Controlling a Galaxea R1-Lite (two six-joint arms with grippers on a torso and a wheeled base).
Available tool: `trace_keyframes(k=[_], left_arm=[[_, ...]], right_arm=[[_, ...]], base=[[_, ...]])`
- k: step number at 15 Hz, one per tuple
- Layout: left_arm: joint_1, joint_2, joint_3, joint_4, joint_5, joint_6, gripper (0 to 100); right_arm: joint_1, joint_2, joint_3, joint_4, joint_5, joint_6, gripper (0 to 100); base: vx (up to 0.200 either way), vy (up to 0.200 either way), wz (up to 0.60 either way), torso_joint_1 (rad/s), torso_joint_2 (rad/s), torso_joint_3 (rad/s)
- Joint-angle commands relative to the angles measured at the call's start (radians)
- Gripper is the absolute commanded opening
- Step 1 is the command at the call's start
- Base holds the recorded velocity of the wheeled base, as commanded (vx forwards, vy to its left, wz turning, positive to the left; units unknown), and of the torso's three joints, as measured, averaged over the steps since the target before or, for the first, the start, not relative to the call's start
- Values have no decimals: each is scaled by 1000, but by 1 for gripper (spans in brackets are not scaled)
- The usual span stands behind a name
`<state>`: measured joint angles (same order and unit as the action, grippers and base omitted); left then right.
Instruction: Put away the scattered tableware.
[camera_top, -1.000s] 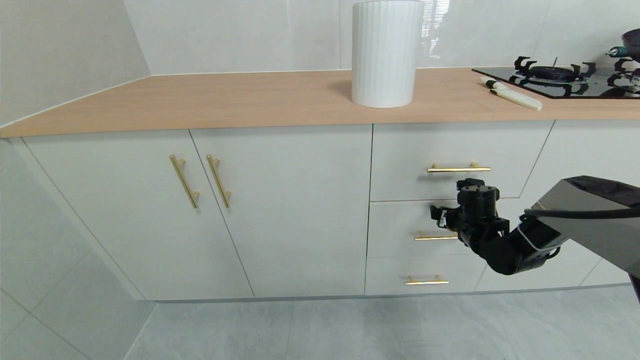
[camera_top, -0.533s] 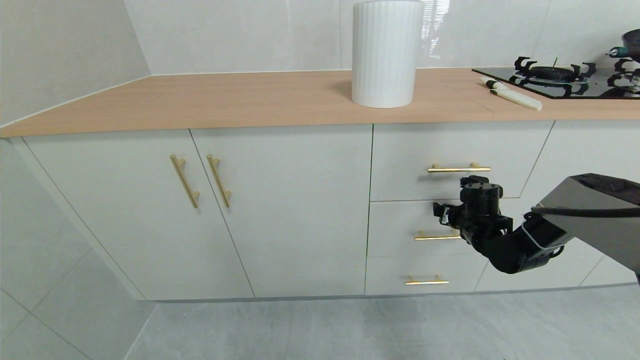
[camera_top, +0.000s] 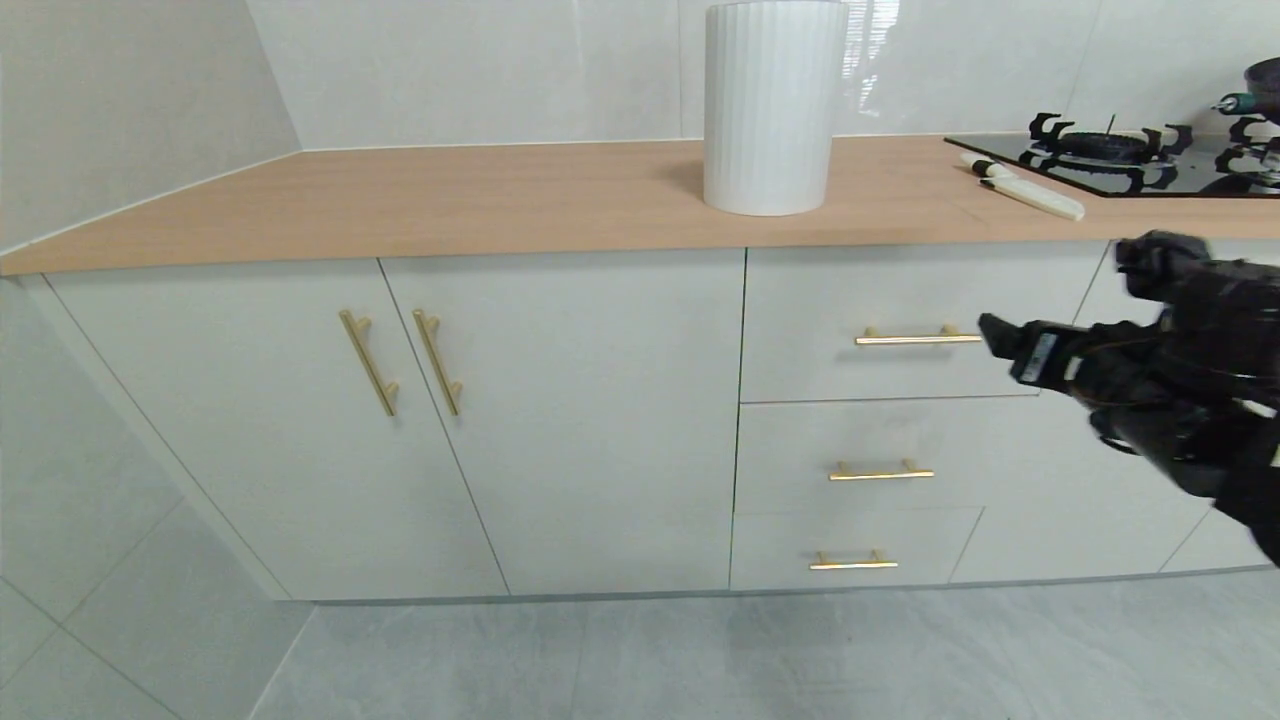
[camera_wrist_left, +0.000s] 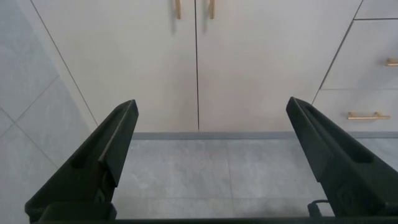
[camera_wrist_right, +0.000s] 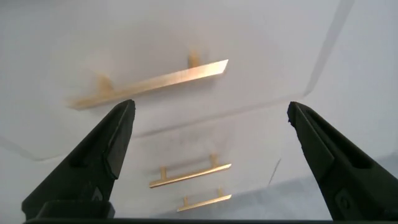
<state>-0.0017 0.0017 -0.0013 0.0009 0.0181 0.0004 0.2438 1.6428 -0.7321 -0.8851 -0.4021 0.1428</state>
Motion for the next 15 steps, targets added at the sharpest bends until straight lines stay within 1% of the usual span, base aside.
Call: trace_keyframes(k=[1, 2, 4, 5, 6, 7, 8, 10, 12, 13, 14, 15], left_arm=[[0, 1, 0, 1, 0, 0, 100], [0, 0, 0, 1, 0, 0, 100], [0, 0, 1, 1, 0, 0, 100], [0, 0, 0, 1, 0, 0, 100], [0, 0, 0, 1, 0, 0, 100], [0, 0, 0, 1, 0, 0, 100], [0, 1, 0, 1, 0, 0, 100], [0, 0, 1, 1, 0, 0, 100], [0, 0, 0, 1, 0, 0, 100], [0, 0, 0, 1, 0, 0, 100], [0, 0, 1, 1, 0, 0, 100], [0, 0, 0, 1, 0, 0, 100]], right_arm=[[2, -564, 310, 25, -1, -155, 100], [-8, -693, 364, 97, -6, -166, 100], [-31, -949, 401, 334, -66, -172, 100], [-38, -1025, 396, 419, -89, -178, 100], [-70, -1189, 381, 594, -101, -190, 100], [-100, -1270, 364, 687, -103, -196, 100], [-136, -1331, 349, 747, -103, -198, 100], [-215, -1459, 356, 808, -84, -203, 100], [-232, -1551, 384, 851, 2, -203, 100], [-233, -1626, 422, 876, 68, -201, 100], [-244, -1643, 496, 865, 131, -189, 100], [-244, -1643, 566, 816, 137, -170, 100]], base=[[0, 0, 0, 0, 0, 0], [0, 0, 0, 0, 0, 0], [0, 0, 0, 0, 0, 0], [0, 0, 0, 0, 0, 0], [0, 0, 0, 0, 0, 0], [0, 0, 0, 0, 0, 0], [0, 0, 0, 0, 0, 0], [0, 0, 0, 0, 0, 0], [0, 0, 0, 0, 0, 0], [0, 0, 0, 0, 0, 0], [0, 0, 0, 0, 0, 0], [0, 0, 0, 0, 0, 0]])
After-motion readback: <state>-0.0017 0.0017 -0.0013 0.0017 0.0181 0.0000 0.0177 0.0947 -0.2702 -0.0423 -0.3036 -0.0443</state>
